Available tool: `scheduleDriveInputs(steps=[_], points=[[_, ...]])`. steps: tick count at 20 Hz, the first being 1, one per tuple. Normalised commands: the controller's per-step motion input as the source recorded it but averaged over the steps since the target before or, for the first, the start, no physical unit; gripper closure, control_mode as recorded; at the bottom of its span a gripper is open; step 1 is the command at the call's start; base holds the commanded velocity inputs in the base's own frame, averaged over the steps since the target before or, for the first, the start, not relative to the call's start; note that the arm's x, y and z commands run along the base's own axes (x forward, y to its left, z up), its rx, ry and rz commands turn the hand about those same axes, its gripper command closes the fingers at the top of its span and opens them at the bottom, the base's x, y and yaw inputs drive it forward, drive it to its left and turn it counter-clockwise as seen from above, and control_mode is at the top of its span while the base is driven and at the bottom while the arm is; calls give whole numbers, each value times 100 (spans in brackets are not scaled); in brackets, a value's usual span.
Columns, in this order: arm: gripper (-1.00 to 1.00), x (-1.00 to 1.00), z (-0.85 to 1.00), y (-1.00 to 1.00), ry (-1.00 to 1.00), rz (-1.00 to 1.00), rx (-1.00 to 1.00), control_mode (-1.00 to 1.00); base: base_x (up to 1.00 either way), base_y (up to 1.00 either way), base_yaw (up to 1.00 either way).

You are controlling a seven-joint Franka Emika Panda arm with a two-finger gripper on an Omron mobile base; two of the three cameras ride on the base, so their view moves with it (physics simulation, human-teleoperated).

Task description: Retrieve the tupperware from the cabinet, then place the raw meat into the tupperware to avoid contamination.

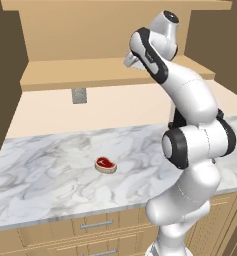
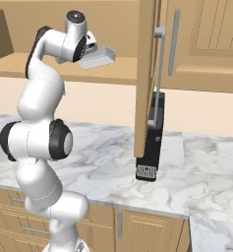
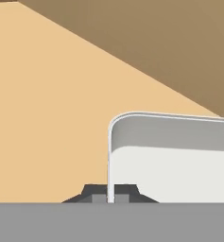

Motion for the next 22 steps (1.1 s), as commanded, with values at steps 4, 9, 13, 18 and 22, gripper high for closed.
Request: scheduleDriveInputs(steps=[4, 9, 13, 18, 22], points=[[100, -48, 2, 0, -1, 0, 0, -100, 0, 0, 0], [100, -55, 1, 0, -2, 0, 0, -100, 0, 0, 0], [100, -59, 0, 0, 0, 0, 0, -100, 0, 0, 0], [100, -62, 0, 0, 0, 0, 0, -100, 0, 0, 0], [100, -62, 0, 0, 1, 1, 0, -100, 0, 0, 0]])
